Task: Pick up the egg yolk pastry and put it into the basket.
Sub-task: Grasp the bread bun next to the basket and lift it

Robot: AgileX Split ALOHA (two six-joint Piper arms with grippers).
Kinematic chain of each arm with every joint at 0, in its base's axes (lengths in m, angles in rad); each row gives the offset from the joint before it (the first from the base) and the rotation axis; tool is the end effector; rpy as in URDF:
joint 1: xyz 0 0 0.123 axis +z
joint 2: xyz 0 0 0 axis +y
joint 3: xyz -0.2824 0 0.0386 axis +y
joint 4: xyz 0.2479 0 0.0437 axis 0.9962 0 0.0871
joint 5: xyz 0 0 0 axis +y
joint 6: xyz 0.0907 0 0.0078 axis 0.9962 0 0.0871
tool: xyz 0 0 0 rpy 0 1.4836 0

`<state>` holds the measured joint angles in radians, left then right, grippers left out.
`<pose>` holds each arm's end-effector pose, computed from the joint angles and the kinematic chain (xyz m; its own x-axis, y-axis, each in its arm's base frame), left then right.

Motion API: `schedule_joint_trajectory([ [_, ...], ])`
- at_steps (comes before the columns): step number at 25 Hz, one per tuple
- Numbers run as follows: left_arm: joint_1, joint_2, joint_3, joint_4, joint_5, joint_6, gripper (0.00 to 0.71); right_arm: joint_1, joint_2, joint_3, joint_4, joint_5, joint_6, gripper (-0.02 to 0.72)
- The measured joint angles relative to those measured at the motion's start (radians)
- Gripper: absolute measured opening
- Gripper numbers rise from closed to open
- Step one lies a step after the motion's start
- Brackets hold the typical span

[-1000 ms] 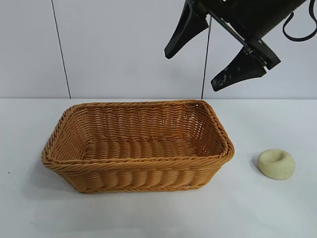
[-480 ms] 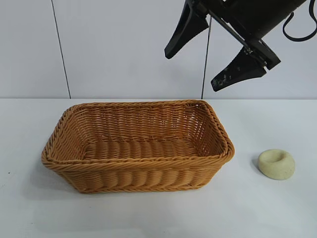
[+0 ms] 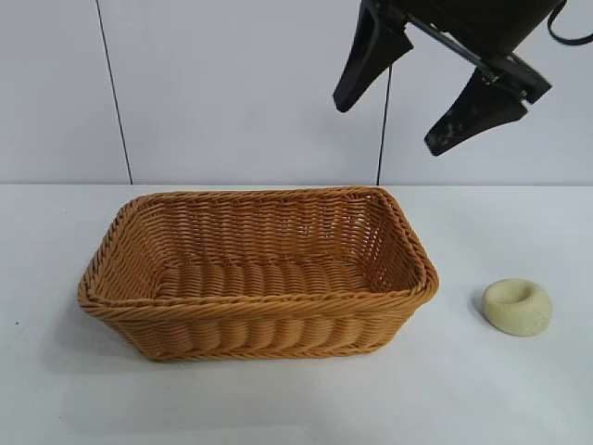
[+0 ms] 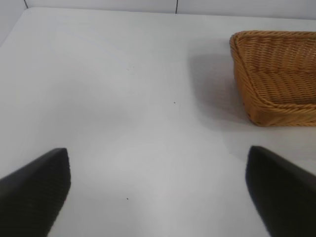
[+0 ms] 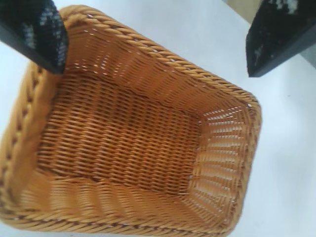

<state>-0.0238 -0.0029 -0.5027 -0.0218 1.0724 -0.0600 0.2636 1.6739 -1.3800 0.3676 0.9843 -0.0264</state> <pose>-0.0061 -0.0016 0.2770 -0.4629 -0.0594 -0.8844 0.0082 0.9974 -0.0712 0.3328 0.1181 0.2903 -0.9363 -0.0723 -0.3437 -0.1967 0.9186 0.3428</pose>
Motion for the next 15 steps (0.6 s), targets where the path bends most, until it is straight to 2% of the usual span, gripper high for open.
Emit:
schedule_joint_trajectory([
  [3, 0.000, -0.001, 0.000, 0.000, 0.000, 0.000, 0.692, -0.005, 0.000, -0.044, -0.191, 0.057, 0.102, 0.696],
  [5, 0.000, -0.001, 0.000, 0.000, 0.000, 0.000, 0.692, -0.025, 0.000, -0.049, -0.262, 0.086, 0.133, 0.696],
  [7, 0.000, -0.001, 0.000, 0.000, 0.000, 0.000, 0.692, -0.059, 0.002, -0.049, -0.288, 0.110, 0.140, 0.696],
  [15, 0.000, -0.001, 0.000, 0.000, 0.000, 0.000, 0.692, -0.181, 0.035, -0.049, -0.295, 0.128, 0.135, 0.696],
])
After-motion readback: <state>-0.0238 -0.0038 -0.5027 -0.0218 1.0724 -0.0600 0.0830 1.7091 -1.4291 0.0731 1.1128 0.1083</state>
